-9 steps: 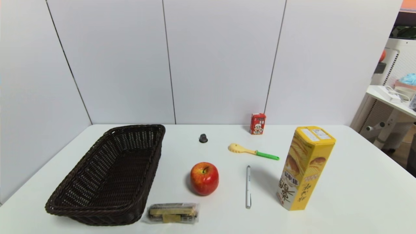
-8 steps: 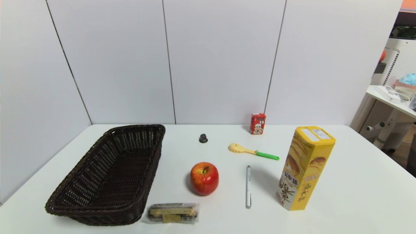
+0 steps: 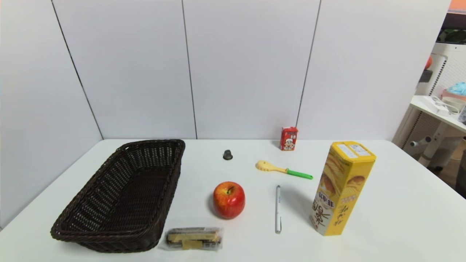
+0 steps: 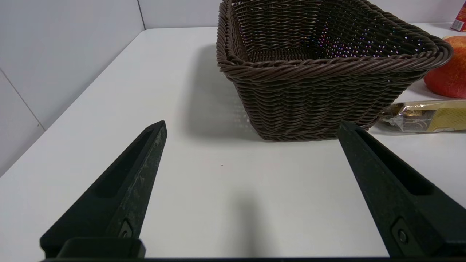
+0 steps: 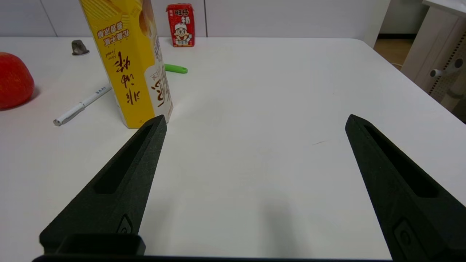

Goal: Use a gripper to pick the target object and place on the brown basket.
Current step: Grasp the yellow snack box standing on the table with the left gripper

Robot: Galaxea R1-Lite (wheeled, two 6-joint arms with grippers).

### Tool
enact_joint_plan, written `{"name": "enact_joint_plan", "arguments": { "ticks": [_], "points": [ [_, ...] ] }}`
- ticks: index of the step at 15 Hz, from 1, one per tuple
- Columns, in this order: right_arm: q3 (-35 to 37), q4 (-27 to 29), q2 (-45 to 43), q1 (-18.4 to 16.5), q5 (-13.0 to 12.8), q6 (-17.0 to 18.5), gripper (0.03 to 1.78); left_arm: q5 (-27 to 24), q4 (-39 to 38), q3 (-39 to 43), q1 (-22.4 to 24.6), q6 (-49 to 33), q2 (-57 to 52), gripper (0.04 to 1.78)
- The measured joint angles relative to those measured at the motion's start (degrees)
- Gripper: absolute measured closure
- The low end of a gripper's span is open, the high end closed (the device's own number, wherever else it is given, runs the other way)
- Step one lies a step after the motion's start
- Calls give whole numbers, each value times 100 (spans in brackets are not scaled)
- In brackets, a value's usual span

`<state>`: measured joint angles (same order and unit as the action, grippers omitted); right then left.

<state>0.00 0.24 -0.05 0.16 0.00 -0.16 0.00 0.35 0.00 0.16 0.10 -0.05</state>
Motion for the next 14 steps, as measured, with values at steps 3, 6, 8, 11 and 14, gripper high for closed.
{"name": "enact_joint_plan", "arguments": {
  "ticks": [3, 6, 8, 11, 14],
  "points": [
    [0, 2, 2, 0, 0, 0, 11, 0, 0, 0, 0, -2, 0, 13],
    [0, 0, 2, 0, 0, 0, 11, 0, -2, 0, 0, 0, 0, 13],
    [0, 2, 0, 0, 0, 0, 11, 2, 0, 0, 0, 12, 0, 13],
    [0, 2, 2, 0, 0, 0, 11, -27, 16, -333, 0, 69, 189, 13],
    [0, 0, 2, 0, 0, 0, 11, -41, 27, -1226, -26, 251, 986, 13]
  ]
}}
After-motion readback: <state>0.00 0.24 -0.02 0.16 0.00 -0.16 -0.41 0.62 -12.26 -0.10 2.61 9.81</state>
